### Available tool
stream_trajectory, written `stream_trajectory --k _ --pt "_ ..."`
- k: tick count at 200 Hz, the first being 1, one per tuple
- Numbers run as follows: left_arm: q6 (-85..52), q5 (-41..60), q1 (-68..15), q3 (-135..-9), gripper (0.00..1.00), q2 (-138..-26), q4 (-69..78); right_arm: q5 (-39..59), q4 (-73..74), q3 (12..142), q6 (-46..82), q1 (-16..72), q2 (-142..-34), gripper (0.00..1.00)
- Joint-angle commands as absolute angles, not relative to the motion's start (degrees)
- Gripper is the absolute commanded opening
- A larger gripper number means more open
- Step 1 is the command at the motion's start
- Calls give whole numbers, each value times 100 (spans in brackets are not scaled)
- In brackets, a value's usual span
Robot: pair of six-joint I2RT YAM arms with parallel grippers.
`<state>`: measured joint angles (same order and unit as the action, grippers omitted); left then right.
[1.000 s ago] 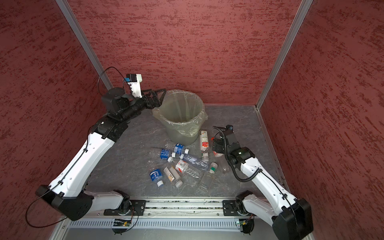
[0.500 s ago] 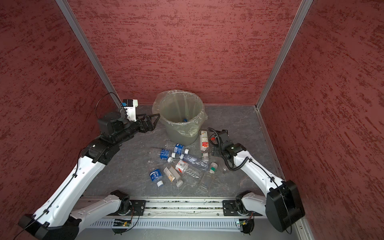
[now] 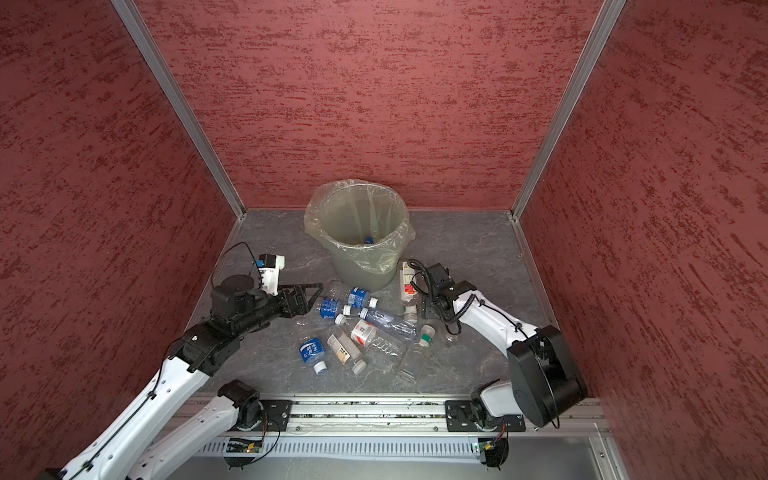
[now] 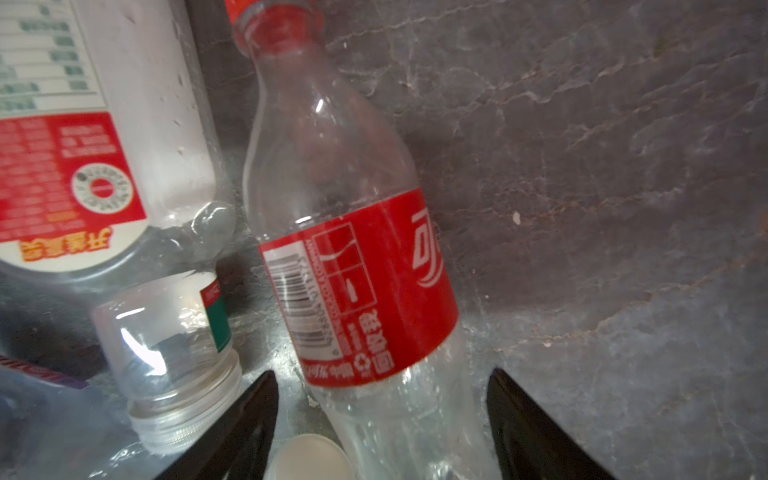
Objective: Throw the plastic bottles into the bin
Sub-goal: 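Lower the left gripper to the pile while the right descends onto the cola bottle, then close the right gripper on the cola bottle and lift it upright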
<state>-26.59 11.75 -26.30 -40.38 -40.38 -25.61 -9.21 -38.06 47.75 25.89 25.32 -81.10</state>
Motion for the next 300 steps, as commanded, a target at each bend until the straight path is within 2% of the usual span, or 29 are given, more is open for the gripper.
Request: stream_trajectory --k 1,107,167,273,300 --pt "-2851 955 -2860 -3833 100 -3869 -2791 -991 -3806 5006 2526 2561 -8228 79" --pt "-3215 954 -3193 -3170 99 -3493 -3135 -1257 -3599 5032 2525 2555 -8736 76" --pt "-3339 914 -3254 -3038 100 -3546 -3041 -1384 -3499 5048 2549 2498 -8917 72" --pt "-3428 811 -3357 -3048 100 -3616 -3028 -2003 -3561 4966 2665 2470 -8378 49" --pt "-3454 782 -3392 -3036 100 -3612 -3052 -2038 -3568 4927 2663 2470 -8044 48"
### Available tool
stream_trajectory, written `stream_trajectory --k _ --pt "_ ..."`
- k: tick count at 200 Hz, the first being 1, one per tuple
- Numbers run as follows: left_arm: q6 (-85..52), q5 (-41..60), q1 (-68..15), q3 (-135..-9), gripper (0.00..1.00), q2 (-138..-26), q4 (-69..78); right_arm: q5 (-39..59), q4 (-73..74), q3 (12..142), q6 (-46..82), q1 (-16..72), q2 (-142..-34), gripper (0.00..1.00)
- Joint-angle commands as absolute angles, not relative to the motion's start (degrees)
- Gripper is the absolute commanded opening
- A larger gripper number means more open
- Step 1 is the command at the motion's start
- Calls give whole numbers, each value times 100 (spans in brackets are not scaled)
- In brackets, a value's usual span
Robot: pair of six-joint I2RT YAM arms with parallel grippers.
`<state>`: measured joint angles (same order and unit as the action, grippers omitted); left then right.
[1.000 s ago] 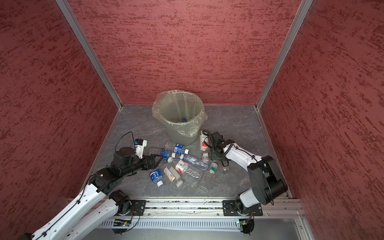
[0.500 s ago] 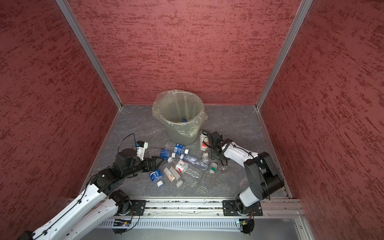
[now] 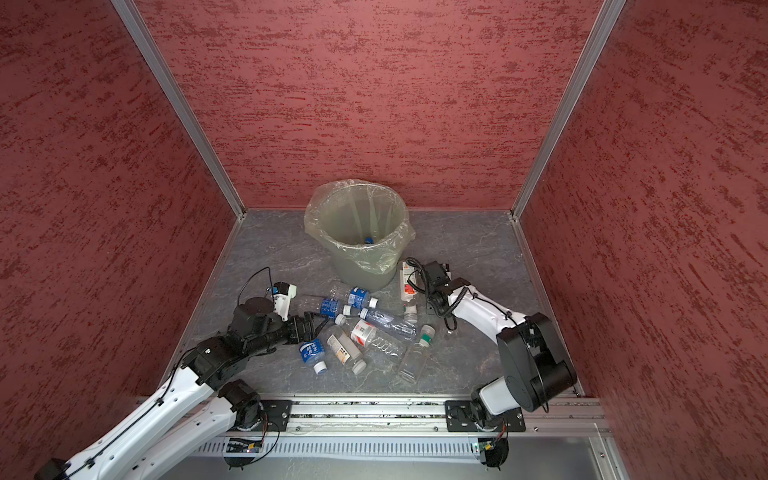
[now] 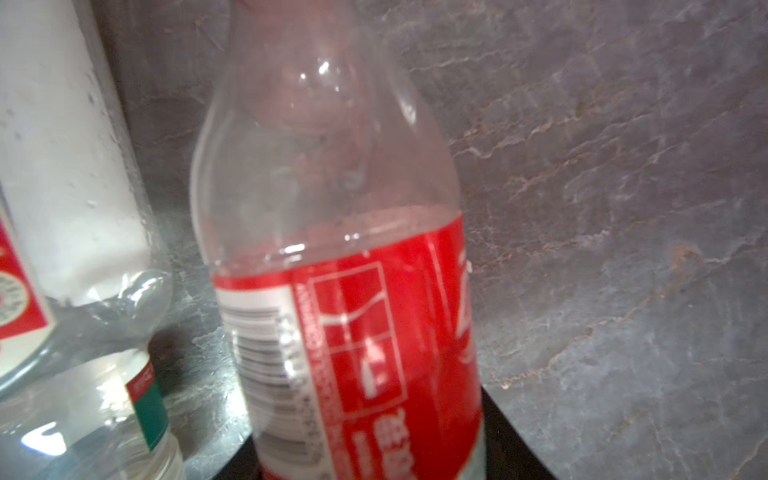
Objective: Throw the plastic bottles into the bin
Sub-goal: 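Close the right gripper on the cola bottle and lift it upright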
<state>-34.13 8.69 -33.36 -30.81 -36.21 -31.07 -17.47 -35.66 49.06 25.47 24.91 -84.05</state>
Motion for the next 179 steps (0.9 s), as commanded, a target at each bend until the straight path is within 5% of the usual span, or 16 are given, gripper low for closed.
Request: stream_trajectory --k 1,179 --pt "-3454 782 -3392 -3043 100 -3617 -3055 -2034 -3573 4929 2663 2470 -8039 48" --pt "-3642 750 -3446 -2883 100 -3610 -3220 -1494 -2899 4292 2453 3323 -5544 43"
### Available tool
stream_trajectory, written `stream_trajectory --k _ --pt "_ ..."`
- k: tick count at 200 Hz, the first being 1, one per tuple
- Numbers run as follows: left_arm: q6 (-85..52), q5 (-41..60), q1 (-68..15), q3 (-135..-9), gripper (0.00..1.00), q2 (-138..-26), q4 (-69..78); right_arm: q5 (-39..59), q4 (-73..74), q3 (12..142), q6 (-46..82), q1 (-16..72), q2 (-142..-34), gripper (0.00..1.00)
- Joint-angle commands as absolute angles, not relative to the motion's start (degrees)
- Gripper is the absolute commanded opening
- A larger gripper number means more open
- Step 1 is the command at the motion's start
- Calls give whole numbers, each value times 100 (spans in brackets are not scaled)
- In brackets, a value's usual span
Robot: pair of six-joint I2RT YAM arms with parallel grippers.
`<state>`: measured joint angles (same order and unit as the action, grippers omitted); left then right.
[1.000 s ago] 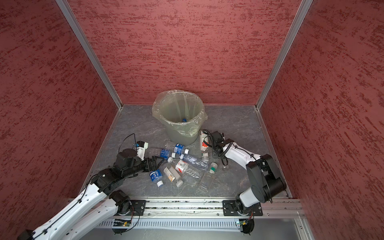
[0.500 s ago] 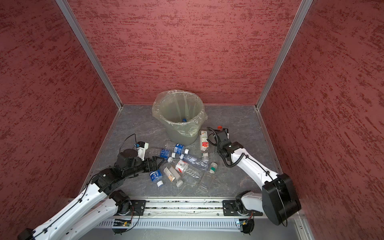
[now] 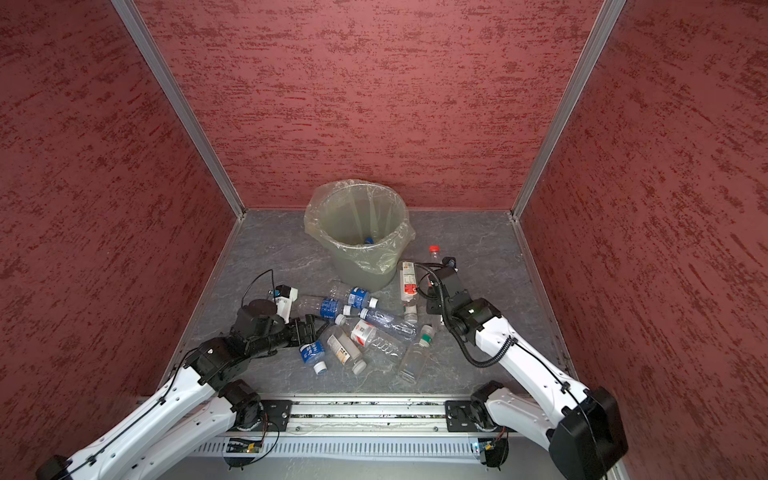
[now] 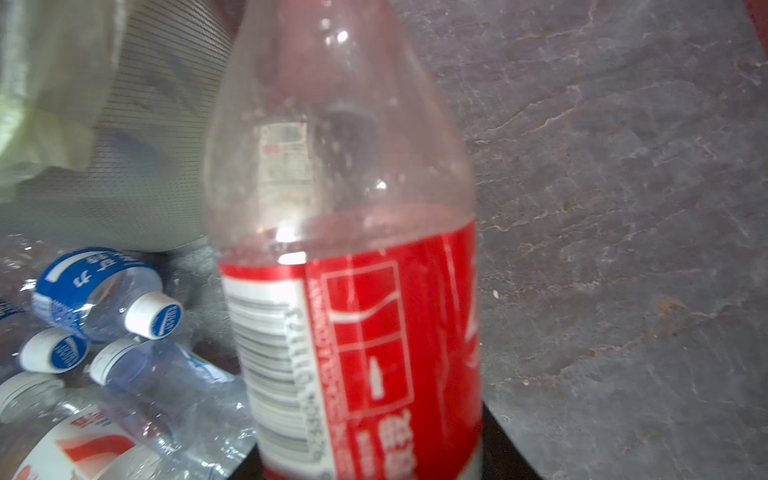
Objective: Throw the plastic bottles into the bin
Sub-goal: 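Close the right gripper on the cola bottle and lift it upright, then carry the cola bottle over the bin with the right gripper and release it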
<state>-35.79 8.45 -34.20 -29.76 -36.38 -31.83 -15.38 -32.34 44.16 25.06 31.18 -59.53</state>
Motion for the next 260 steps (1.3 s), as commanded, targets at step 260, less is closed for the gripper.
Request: stream_trajectory --k 260 --pt "-3885 510 -3471 -2839 100 -3292 -4044 -1571 -1984 5407 1797 4824 -4579 43"
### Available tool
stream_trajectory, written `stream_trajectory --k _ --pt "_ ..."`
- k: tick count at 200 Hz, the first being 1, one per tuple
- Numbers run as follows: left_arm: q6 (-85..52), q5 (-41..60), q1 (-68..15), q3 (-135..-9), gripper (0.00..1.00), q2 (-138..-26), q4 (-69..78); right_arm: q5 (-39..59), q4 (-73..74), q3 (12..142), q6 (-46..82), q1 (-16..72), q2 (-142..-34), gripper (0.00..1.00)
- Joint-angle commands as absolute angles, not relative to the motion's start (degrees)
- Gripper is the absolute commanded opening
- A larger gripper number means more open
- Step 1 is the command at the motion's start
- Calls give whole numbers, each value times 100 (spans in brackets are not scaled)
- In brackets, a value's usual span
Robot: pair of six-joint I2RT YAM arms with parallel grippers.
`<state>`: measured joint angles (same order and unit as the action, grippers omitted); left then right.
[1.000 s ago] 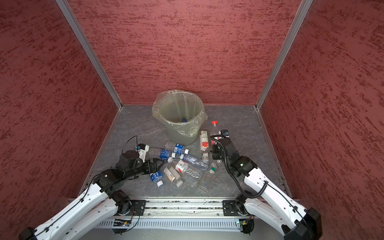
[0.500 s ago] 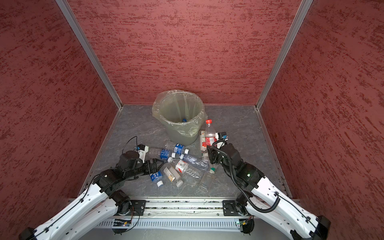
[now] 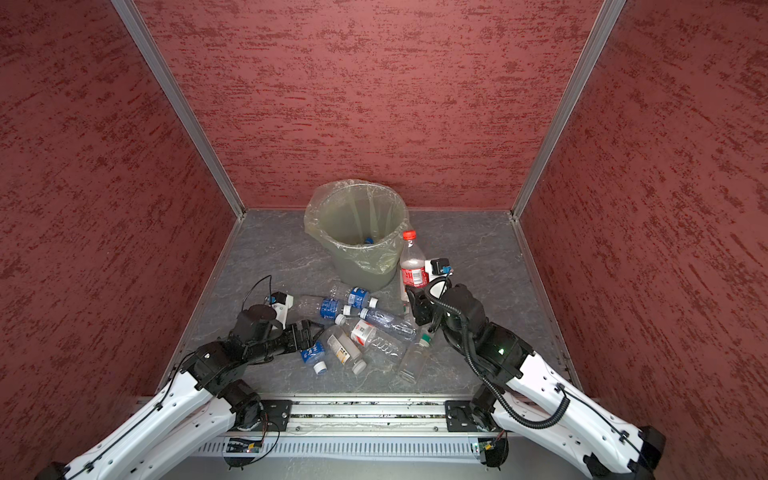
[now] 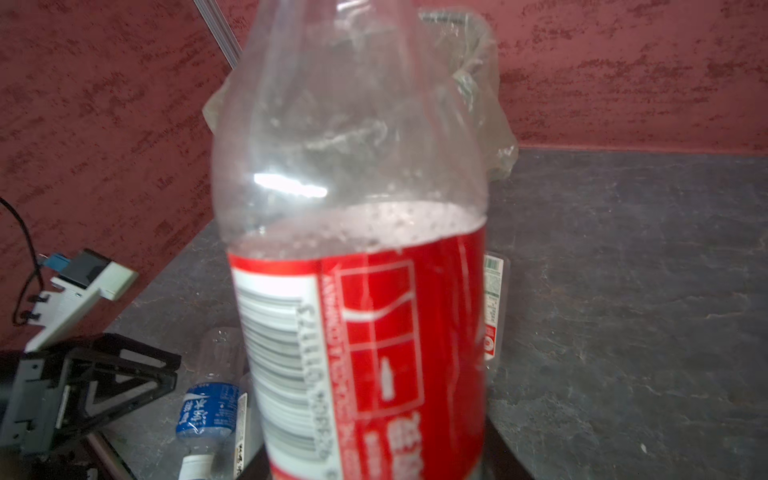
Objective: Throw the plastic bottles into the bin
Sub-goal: 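Carry the cola bottle over the bin with the right gripper and release it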
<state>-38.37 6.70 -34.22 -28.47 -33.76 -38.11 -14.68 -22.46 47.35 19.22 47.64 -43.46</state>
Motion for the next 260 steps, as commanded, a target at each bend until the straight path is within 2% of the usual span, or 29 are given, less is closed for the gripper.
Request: stream_trajectory --k 1,35,59,75,86,103,120,180,260 --pt "-3885 506 -3471 -2834 99 -3290 -4044 -1572 -1994 5446 1790 4825 -4605 43" --pt "-3966 440 -3479 -2805 100 -3234 -4069 -1851 -2065 6882 1454 4815 -5711 40" --pt "-4008 413 -3476 -2750 100 -3192 -4052 -2412 -2304 8450 1186 4658 -7075 42" --pt "-4050 406 -3476 -2711 100 -3173 -4056 -2328 -2417 9503 1157 4342 -8001 44" --pt "-4097 403 -3480 -2667 100 -3160 -4059 -2219 -2455 10163 1159 4128 -8650 55" --pt "-4187 387 -3496 -2628 100 -3125 -4119 -1868 -2997 11422 1233 3872 -9558 83" --pt "-4338 189 -3595 -2624 100 -3055 -4261 -2017 -3520 12335 1227 3832 -10108 97" --pt "-4593 -393 -3787 -2688 99 -2970 -4566 -1942 -3805 13048 998 3656 -10190 99" --pt "-4641 -520 -3793 -2740 100 -3238 -4554 -1945 -3528 11042 1182 3657 -8904 95"
